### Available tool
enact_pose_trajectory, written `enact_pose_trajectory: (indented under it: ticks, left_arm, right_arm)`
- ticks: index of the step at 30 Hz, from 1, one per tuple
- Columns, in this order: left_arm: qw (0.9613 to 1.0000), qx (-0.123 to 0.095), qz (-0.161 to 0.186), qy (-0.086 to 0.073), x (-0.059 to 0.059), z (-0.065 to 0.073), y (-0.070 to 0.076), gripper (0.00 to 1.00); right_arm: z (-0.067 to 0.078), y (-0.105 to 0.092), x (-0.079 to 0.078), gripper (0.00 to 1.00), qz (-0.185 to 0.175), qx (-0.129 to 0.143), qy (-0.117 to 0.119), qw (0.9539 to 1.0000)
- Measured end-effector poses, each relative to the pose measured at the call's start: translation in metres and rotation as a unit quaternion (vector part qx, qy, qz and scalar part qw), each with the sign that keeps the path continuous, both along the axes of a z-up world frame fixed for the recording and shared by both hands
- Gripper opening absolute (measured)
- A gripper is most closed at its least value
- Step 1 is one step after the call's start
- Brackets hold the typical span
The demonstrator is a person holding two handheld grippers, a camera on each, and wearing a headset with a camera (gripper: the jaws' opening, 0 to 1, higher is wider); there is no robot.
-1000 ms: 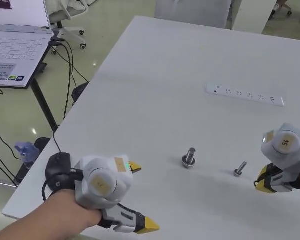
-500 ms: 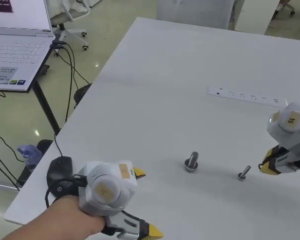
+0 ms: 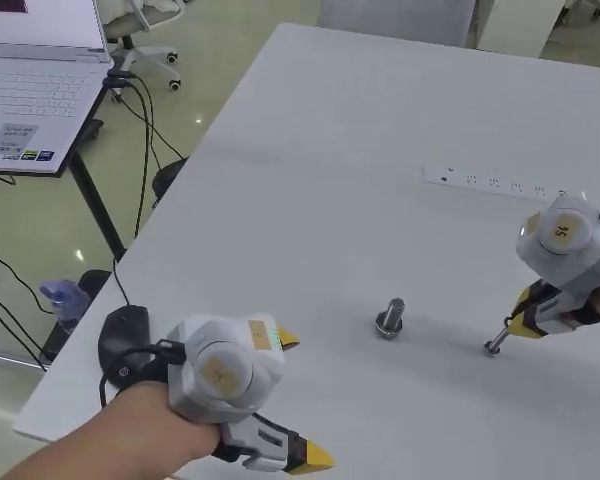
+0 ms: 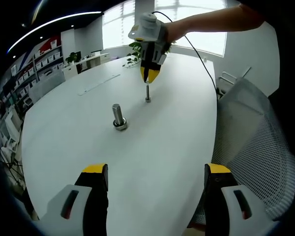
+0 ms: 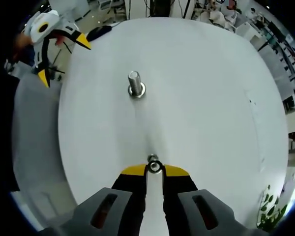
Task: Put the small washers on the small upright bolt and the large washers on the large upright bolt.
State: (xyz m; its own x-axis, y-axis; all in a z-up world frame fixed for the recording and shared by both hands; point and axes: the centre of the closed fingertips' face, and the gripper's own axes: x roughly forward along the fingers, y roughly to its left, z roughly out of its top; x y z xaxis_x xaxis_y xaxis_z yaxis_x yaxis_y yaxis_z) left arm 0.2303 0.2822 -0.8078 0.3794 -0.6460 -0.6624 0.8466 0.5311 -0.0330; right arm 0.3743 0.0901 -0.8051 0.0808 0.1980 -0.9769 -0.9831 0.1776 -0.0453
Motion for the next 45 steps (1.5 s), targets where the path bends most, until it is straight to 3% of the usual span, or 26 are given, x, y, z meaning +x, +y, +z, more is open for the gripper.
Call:
enact_pose_trajectory:
  ticks: [45]
  left_arm:
    - [0.9998, 0.004, 0.0, 0.021, -0.004, -0.011, 0.006, 0.77]
  right_arm:
    - [-0.052, -0.003, -0.003, 0.12, 0.01, -0.023, 0.024, 0.9994]
